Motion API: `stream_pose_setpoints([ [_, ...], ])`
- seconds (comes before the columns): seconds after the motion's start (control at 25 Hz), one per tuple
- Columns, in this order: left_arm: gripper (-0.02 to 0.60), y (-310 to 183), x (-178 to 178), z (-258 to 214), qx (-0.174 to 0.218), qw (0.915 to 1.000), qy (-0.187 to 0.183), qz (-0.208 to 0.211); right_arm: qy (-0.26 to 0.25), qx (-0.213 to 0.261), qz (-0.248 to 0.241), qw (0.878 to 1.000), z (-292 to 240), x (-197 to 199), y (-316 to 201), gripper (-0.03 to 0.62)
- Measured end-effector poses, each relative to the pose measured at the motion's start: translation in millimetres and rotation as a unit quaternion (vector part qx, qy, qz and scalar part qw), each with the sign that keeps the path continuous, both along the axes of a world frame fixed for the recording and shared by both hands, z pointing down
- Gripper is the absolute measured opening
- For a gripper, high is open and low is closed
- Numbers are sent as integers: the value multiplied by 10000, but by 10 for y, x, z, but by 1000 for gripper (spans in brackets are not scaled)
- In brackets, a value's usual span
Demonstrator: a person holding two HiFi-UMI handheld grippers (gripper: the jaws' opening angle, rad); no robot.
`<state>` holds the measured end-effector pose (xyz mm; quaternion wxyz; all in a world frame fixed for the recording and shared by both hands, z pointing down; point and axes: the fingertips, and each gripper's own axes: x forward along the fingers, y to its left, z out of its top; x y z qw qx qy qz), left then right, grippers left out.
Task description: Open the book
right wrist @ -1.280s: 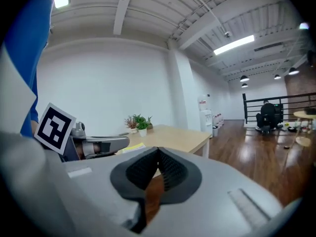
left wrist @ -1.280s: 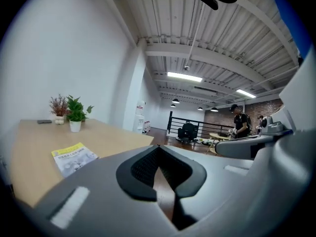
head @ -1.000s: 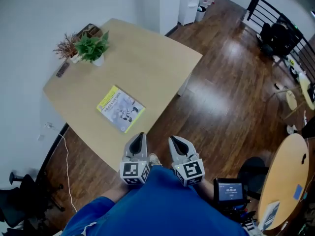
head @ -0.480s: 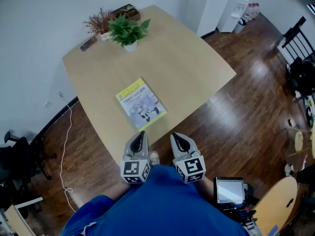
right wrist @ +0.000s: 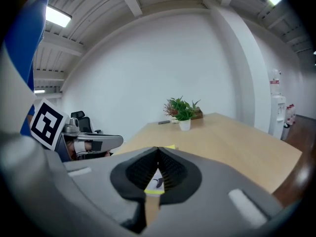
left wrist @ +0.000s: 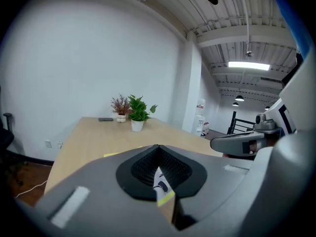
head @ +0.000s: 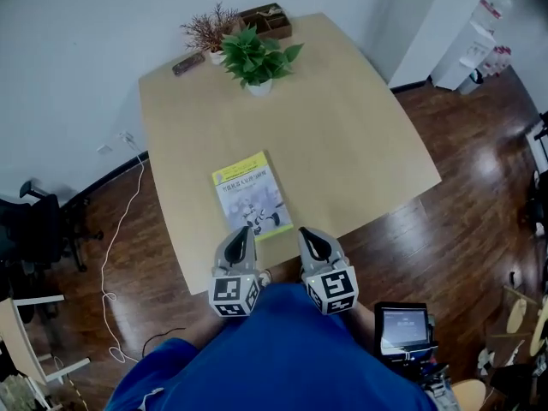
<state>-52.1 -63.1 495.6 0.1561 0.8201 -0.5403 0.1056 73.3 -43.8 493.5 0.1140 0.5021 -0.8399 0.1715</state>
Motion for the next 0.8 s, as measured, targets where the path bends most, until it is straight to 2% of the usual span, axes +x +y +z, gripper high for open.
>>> stream_pose_setpoints([
  [0.48,8,-472,348,78,-114,9949,-433,-903,-228,-245,-983,9946,168,332,-736,3],
  [0.8,8,-638,400,225,-361,9935,-515,-944,-172,-430,-1120,9926,327,291,-967,3],
])
